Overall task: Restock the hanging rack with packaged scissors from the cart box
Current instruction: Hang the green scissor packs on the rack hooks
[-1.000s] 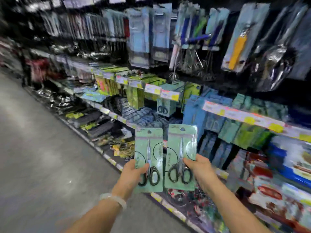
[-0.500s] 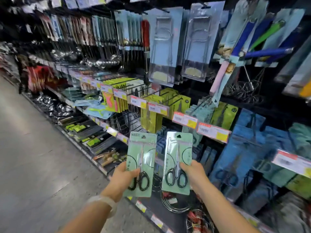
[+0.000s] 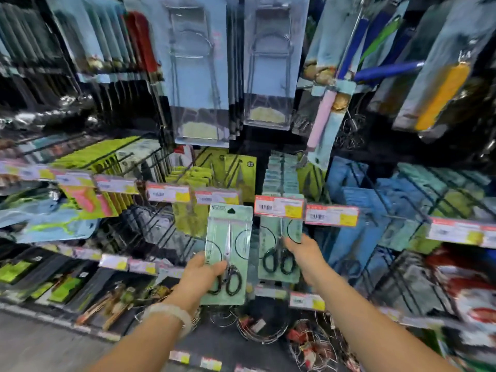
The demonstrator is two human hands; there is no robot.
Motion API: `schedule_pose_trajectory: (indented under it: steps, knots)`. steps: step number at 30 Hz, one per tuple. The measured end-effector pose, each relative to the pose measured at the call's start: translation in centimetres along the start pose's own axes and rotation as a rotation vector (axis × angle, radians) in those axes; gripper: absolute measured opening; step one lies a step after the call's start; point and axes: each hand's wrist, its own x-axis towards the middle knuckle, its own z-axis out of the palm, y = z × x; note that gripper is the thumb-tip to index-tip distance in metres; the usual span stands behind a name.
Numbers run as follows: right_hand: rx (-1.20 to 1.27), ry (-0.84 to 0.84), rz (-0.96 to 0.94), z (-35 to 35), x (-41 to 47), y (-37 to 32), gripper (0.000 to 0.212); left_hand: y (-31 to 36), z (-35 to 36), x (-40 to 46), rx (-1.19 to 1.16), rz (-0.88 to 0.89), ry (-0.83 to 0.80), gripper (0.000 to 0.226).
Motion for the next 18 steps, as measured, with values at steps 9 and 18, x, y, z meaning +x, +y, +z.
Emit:
schedule_pose_trajectory:
  steps: [9,18]
  knots:
    - [-0.001,0.022,0.032,1.9,0.2,0.2,0.042,0.7,-0.4,1.6,0.107,0.016,-0.113,0.036]
    - [0.096,0.071,0.025,2.1,0.6,0.9,0.065,0.2,0.1,2.7,0.081,0.023,-0.204,0.020]
